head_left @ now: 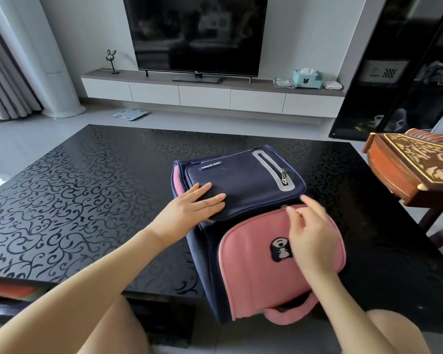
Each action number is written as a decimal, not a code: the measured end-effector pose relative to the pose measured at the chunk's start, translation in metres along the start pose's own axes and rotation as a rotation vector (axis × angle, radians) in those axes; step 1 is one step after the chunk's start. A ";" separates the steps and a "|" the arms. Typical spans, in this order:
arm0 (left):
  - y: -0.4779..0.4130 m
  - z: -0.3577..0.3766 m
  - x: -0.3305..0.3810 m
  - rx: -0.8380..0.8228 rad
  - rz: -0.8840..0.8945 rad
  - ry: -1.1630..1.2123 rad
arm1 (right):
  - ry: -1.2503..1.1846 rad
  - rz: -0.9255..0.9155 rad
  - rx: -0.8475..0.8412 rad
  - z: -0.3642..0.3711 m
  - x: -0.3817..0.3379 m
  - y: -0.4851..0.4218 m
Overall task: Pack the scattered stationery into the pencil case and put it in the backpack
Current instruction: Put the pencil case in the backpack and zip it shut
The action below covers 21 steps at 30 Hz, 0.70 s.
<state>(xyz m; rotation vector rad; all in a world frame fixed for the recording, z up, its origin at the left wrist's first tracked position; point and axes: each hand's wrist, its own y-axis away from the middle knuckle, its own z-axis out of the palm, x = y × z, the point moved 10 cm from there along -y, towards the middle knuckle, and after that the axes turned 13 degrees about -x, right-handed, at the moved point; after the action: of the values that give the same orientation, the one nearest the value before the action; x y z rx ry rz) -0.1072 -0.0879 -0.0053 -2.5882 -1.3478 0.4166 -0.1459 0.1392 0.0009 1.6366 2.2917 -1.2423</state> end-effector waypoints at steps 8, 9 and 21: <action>0.002 0.018 -0.008 -0.062 -0.003 0.013 | 0.069 0.371 -0.277 0.020 0.081 -0.082; 0.000 0.020 -0.008 -0.058 -0.014 0.005 | 0.080 0.403 -0.358 0.031 0.087 -0.095; -0.048 -0.011 0.012 0.051 -0.117 -0.106 | 0.106 0.488 -0.429 0.018 0.074 -0.061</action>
<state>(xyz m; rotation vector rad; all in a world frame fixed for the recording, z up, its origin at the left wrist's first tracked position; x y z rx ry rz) -0.1332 -0.0512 0.0176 -2.4622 -1.4936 0.5675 -0.2346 0.1779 -0.0120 1.9439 1.8547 -0.5310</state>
